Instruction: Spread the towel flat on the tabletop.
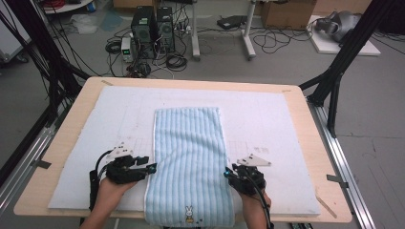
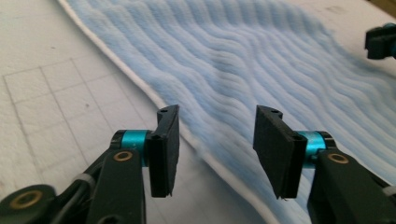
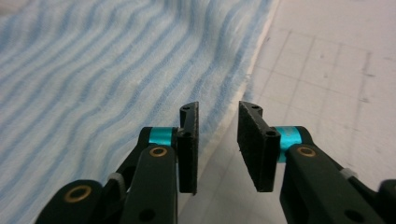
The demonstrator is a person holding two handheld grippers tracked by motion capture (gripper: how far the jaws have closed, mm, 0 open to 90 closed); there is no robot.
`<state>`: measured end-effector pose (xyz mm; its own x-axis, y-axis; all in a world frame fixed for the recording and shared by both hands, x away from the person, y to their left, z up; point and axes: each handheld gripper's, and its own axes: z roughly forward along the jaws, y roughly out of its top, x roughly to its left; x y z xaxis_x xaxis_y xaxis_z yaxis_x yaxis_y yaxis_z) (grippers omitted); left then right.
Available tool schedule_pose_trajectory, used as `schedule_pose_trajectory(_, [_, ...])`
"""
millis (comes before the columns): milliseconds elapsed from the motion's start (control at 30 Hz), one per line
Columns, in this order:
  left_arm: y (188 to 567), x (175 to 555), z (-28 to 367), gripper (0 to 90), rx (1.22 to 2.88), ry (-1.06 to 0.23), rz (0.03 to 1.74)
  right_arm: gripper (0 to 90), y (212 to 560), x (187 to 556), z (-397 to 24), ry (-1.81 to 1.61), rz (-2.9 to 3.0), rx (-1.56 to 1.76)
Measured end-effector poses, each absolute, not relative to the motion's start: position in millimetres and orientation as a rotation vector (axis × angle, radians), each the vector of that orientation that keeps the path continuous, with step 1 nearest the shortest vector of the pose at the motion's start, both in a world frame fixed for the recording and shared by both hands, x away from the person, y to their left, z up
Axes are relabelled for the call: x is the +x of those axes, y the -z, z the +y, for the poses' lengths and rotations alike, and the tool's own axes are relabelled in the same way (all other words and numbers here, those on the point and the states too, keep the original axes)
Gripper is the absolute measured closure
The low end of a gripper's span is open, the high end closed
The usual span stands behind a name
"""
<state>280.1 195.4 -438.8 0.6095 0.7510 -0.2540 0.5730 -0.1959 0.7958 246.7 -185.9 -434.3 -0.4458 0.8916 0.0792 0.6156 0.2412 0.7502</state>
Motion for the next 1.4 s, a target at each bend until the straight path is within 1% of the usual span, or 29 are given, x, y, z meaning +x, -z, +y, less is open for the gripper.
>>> schedule_pose_trajectory(67, [442.3,286.3,189.1,57.3,1.92,-0.238,1.062,72.7,440.2,253.1,-180.9,-0.993,2.197,1.392])
schedule_pose_trajectory(133, [446.9,287.1,181.6,64.6,1.979,-0.245,1.04,75.9,444.3,252.1,-178.0,-0.968,2.201,1.372])
schedule_pose_trajectory(167, [448.7,285.0,177.7,68.8,1.992,-0.274,1.028,79.5,444.1,250.7,-178.4,-0.97,2.202,1.376])
schedule_pose_trajectory(200, [448.7,282.5,175.7,71.0,1.995,-0.316,1.033,82.4,444.2,249.3,-178.8,-0.977,2.204,1.374])
schedule_pose_trajectory(233, [449.0,280.8,174.6,75.0,1.996,-0.328,1.03,86.1,444.5,247.6,-179.3,-0.979,2.204,1.37])
schedule_pose_trajectory(267, [448.9,278.9,174.7,82.2,2.01,-0.345,1.019,87.5,444.8,245.5,-179.3,-0.976,2.203,1.36])
schedule_pose_trajectory(300, [449.0,277.0,175.0,85.9,2.009,-0.345,1.015,87.8,444.9,243.4,-179.7,-0.981,2.208,1.353])
schedule_pose_trajectory(400, [449.5,270.4,177.6,88.1,2.014,-0.317,0.983,88.0,444.6,235.7,-182.9,-1.001,2.226,1.349])
schedule_pose_trajectory(667, [448.5,251.0,189.3,88.2,2.036,-0.21,0.915,88.0,444.3,202.6,-194.5,-1.029,2.259,1.325])
schedule_pose_trajectory(767, [448.8,245.3,193.0,88.1,2.044,-0.189,0.891,88.0,444.5,190.6,-197.7,-1.027,2.267,1.312])
schedule_pose_trajectory(833, [448.4,244.4,194.3,86.8,2.033,-0.186,0.888,87.3,444.1,186.4,-199.6,-1.034,2.269,1.309])
schedule_pose_trajectory(867, [448.1,245.4,194.8,81.4,2.01,-0.194,0.897,84.9,443.1,185.8,-200.3,-1.046,2.265,1.303])
schedule_pose_trajectory(900, [447.4,247.4,196.1,72.5,1.981,-0.199,0.912,80.7,441.5,186.2,-201.1,-1.062,2.254,1.298])
schedule_pose_trajectory(933, [446.6,249.6,197.7,65.7,1.947,-0.205,0.929,76.3,439.6,188.2,-202.3,-1.086,2.243,1.304])
schedule_pose_trajectory(1000, [445.2,254.3,201.6,55.7,1.89,-0.228,0.958,63.9,435.1,194.9,-203.9,-1.109,2.203,1.319])
schedule_pose_trajectory(1033, [444.8,256.6,203.2,53.1,1.871,-0.223,0.961,61.0,432.8,199.8,-205.3,-1.124,2.18,1.33])
schedule_pose_trajectory(1100, [442.9,260.8,204.8,51.3,1.85,-0.241,0.961,57.1,428.6,211.9,-208.9,-1.154,2.139,1.329])
schedule_pose_trajectory(1200, [436.4,271.7,207.3,50.4,1.838,-0.269,0.95,57.2,424.1,236.6,-212.6,-1.138,2.098,1.326])
schedule_pose_trajectory(1267, [431.8,281.5,208.4,50.1,1.83,-0.265,0.946,58.0,422.9,256.5,-213.5,-1.142,2.08,1.35])
schedule_pose_trajectory(1333, [429.9,291.1,208.2,45.2,1.822,-0.249,0.94,58.7,424.2,276.4,-209.9,-1.112,2.076,1.374])
schedule_pose_trajectory(1400, [428.1,299.7,207.5,44.0,1.839,-0.267,0.937,58.0,428.6,294.9,-202.4,-1.095,2.088,1.406])
